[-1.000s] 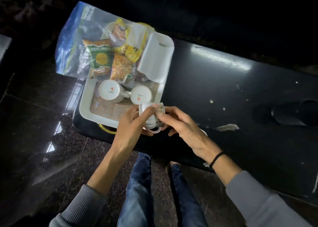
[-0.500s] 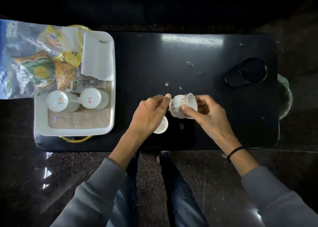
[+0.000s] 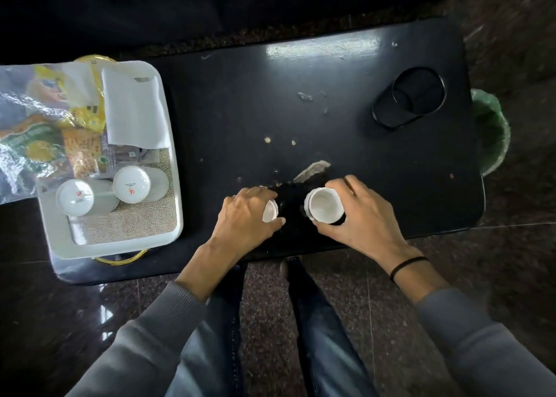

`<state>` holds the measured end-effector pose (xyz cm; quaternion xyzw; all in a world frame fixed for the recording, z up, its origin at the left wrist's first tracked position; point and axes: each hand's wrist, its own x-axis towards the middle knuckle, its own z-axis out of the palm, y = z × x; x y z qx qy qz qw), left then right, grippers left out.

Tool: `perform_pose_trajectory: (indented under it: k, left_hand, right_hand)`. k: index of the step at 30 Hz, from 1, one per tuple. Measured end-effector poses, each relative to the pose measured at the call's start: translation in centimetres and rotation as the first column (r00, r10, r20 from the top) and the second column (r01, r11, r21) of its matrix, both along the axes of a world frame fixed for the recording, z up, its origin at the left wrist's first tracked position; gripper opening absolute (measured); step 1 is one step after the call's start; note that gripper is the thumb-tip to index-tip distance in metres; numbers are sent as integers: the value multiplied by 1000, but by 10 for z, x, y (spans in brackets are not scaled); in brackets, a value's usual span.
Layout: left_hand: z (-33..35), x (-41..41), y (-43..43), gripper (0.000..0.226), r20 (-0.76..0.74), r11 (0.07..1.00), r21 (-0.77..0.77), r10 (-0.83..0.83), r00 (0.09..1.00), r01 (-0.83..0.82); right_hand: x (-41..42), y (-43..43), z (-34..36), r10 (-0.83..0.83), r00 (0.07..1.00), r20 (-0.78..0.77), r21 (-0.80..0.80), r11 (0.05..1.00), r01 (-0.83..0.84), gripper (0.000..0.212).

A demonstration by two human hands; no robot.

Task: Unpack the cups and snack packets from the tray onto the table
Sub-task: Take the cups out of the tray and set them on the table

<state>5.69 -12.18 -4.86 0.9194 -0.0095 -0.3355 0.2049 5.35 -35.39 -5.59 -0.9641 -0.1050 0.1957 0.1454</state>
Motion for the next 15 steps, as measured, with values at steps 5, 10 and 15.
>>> perform_pose_trajectory:
  k: [5, 10, 15]
  left_hand:
    - [-7, -2, 0, 55, 38, 1000, 3, -23, 999, 23]
    - [-6, -4, -2, 49, 66, 1000, -25, -9, 998, 10]
    - [-2, -7, -4, 40, 139, 989, -104, 115, 984, -101]
  right_hand:
    - [-8, 2, 0, 26, 1000, 4, -42, 999, -25, 66]
    - [-4, 5, 3, 81, 996, -35, -111, 990, -84, 78]
    - [6, 20, 15, 143, 989, -39, -131, 980, -147, 81]
